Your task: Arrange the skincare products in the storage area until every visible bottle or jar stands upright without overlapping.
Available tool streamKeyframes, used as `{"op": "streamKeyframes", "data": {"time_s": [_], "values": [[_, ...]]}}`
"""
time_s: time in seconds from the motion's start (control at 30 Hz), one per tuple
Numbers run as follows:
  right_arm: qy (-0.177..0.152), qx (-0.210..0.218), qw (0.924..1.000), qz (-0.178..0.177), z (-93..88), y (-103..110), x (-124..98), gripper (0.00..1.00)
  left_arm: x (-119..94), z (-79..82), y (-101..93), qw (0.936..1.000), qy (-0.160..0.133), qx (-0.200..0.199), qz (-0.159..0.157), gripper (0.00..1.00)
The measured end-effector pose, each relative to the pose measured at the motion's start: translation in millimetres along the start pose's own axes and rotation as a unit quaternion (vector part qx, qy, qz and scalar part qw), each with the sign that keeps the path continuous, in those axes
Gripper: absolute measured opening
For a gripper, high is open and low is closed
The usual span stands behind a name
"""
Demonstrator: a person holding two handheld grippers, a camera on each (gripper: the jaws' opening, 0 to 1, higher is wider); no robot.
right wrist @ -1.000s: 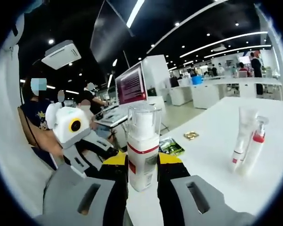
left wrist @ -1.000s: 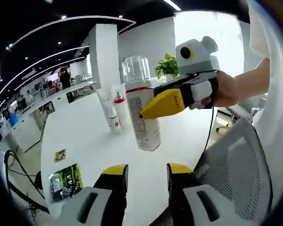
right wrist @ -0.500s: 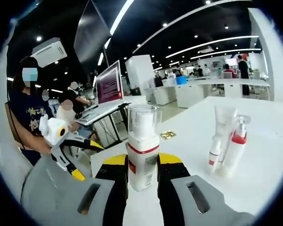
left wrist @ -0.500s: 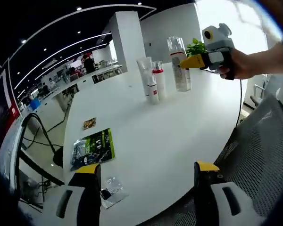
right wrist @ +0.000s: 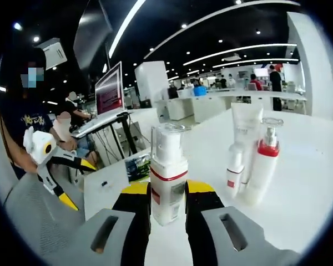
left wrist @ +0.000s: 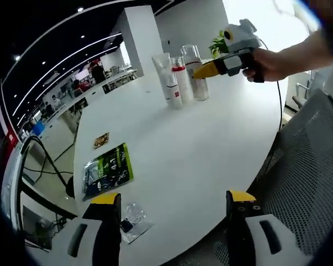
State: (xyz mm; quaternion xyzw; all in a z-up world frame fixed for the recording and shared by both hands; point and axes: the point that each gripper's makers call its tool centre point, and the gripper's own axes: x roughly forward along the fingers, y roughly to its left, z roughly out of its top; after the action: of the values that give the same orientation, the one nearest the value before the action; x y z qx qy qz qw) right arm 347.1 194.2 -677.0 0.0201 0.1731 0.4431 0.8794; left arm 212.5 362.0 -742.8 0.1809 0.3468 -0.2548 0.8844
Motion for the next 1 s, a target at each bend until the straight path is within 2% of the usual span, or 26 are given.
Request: {"op": "streamKeyframes", "data": {"time_s": [0.03, 0.07, 0.13, 0.43, 0.53, 0.73, 0.83, 1.0], "values": [[0.002, 0.000, 1.0000, -0.005, -2.2, -3, 1, 0.21, -1, 0.3, 0.8, 0.9999, -0.001, 0.013, 0.003, 0.79], [0.004, -0.002, 0.9999, -0.012, -4.8, -8, 1, 0.21, -1, 7.6, 4.0, 0.9989, -0.020, 0.040, 0.013, 0.79], [0.000, 0.001, 0.9998, -0.020, -5.9, -15, 1, 0.21, -3, 15.5, 0.7, 0.9980, -0.043, 0.045, 0.007, 0.79], [0.006, -0.008, 0.9994, -0.034, -12.9, -31, 4, 0.21, -3, 20.1, 3.0, 0.9978, -0.055, 0.035, 0.010, 0.87], [0.002, -0.013, 0.9989, -0.044, -13.8, -38, 5, 0.21, -3, 21.5, 0.7, 0.9979, -0.060, 0.023, 0.001, 0.86], [0.003, -0.015, 0.9980, -0.061, -22.7, -52, 7, 0.21, -1, 19.0, -0.5, 0.9982, -0.055, 0.022, -0.004, 0.86], [-0.001, -0.016, 0.9975, -0.068, -25.0, -58, 7, 0.21, -2, 21.6, -2.8, 0.9975, -0.063, 0.029, -0.008, 0.85], [0.000, -0.018, 0.9964, -0.083, -28.8, -69, 10, 0.21, -1, 20.6, -5.6, 0.9976, -0.062, 0.028, -0.015, 0.85]]}}
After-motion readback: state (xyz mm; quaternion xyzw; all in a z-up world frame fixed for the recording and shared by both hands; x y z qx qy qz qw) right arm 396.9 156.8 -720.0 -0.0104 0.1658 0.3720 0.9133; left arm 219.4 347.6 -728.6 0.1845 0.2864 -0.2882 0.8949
